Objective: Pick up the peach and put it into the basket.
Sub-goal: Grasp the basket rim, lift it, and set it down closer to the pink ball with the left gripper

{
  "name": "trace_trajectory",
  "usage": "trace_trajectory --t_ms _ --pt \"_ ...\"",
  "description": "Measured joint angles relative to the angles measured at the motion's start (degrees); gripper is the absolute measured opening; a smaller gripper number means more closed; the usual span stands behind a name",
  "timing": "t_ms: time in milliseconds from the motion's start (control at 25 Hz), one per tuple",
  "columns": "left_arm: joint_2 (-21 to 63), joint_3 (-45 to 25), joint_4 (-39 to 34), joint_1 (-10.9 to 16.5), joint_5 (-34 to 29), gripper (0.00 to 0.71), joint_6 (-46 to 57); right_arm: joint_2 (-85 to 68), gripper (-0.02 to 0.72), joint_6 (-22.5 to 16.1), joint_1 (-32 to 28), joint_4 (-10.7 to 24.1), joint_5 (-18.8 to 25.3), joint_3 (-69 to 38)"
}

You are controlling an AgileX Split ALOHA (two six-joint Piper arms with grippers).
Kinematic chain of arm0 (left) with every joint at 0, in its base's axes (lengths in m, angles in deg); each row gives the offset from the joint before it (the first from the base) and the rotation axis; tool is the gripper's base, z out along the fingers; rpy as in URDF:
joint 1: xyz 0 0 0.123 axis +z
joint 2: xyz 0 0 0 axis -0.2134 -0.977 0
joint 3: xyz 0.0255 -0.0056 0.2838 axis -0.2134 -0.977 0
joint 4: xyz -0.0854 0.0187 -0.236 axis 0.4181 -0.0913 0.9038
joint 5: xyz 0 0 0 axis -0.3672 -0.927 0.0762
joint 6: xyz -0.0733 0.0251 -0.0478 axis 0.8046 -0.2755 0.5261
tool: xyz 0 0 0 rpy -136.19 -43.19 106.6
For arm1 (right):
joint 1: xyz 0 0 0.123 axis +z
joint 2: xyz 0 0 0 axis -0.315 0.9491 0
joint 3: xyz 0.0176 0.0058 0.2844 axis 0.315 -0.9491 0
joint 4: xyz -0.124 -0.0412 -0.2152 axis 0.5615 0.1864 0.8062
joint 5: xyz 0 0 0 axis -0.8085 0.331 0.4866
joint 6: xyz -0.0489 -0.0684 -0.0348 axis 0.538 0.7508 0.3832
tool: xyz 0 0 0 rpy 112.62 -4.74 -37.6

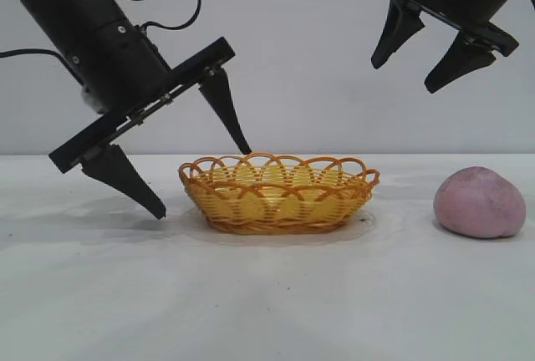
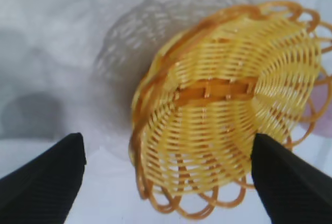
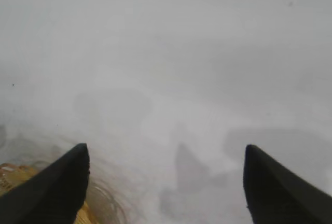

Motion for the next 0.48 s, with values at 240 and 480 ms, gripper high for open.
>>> trace_trajectory --t_ms 240,480 --pt "0.0 7.5 -13.7 0.0 -7.4 0.572 1.3 0.0 0.521 0.0 0.0 0.0 0.0 0.0" --pt "0.0 17.2 -32.6 0.0 -16.3 0.572 7.0 0.0 0.521 0.0 0.0 0.0 0.0 0.0"
